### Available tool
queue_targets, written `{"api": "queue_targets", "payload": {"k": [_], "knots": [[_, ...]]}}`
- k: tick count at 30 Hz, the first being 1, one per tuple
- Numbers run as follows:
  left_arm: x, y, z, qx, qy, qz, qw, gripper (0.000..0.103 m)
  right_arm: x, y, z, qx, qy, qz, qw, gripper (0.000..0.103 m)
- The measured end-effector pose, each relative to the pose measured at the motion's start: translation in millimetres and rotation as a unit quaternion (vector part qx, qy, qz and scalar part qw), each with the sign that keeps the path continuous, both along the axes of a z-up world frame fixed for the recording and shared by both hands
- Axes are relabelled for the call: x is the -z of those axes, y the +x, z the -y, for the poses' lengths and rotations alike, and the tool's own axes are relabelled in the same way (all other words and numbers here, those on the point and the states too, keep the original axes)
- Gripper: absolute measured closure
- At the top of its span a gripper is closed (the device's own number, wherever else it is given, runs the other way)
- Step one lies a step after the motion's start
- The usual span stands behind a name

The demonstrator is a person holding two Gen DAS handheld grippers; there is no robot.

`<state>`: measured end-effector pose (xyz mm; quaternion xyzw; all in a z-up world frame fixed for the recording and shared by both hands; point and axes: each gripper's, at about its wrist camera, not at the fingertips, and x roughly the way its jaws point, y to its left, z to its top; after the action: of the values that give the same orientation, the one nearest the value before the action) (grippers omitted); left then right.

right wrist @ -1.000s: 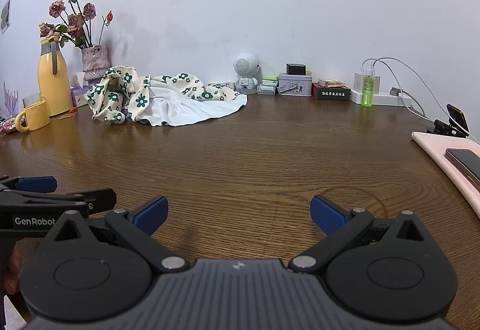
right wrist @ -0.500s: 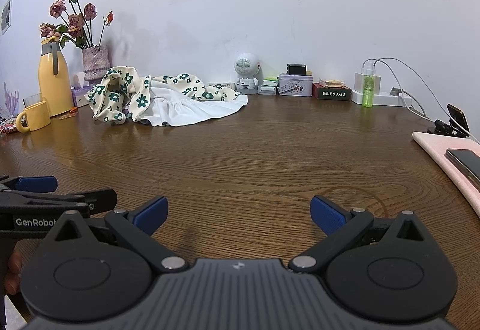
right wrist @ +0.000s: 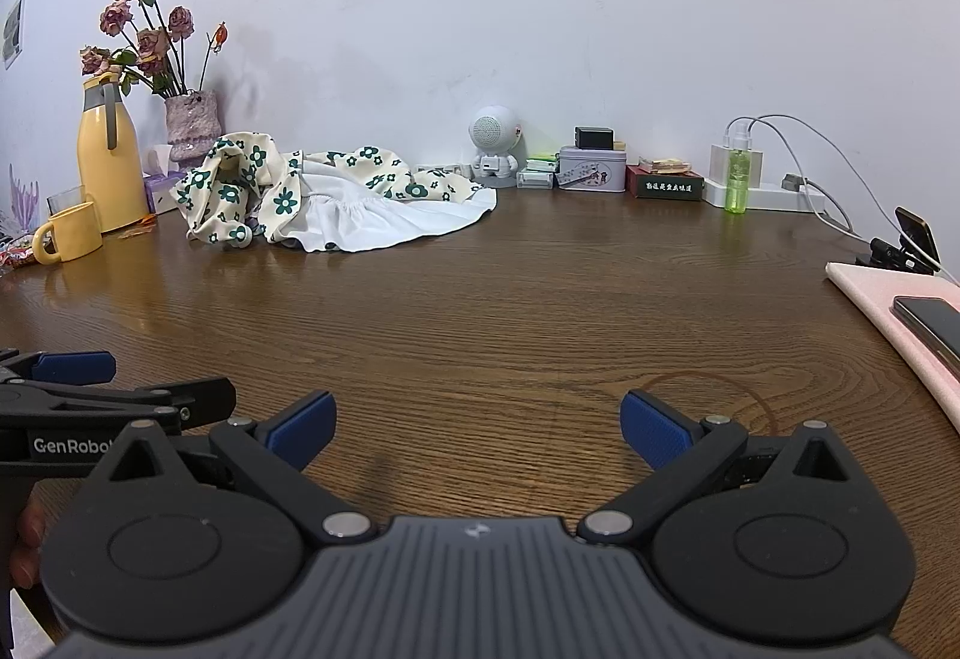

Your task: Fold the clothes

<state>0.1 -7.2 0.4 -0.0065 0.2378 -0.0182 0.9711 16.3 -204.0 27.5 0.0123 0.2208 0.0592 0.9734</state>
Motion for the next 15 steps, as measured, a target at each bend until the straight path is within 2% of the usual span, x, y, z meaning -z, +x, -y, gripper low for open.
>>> {"api": "queue_targets", "payload": {"k": [15], "knots": [[-0.3,-0.5,0.6,0.002,0.003,0.002,1.0,0.0,0.5,-0.4,1.2,0.0,0.002,0.0,1.0,0.0]]}}
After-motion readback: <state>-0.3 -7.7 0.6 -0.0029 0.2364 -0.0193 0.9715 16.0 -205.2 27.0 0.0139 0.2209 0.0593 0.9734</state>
